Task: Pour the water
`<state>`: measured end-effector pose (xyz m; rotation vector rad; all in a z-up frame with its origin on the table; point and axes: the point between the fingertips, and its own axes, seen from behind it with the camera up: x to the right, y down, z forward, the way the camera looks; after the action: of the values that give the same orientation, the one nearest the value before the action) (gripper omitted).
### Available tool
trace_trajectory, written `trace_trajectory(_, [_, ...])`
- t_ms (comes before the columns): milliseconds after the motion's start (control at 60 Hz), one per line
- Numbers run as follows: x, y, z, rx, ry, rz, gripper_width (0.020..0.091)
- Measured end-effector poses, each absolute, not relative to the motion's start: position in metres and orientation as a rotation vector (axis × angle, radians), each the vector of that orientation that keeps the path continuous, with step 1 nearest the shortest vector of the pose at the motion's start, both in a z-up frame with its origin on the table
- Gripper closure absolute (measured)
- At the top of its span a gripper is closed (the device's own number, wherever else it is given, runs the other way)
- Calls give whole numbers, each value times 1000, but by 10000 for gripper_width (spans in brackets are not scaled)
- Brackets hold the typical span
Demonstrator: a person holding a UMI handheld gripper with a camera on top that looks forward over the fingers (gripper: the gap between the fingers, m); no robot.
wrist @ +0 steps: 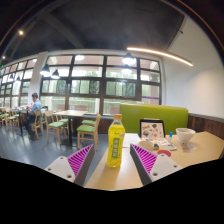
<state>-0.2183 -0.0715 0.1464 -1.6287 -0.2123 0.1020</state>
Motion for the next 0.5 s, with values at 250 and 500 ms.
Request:
trace_trajectory(250, [-228,50,122,-1674,-166,80,309])
trace_trajectory(500, [-232,124,98,-1659,-196,10,726])
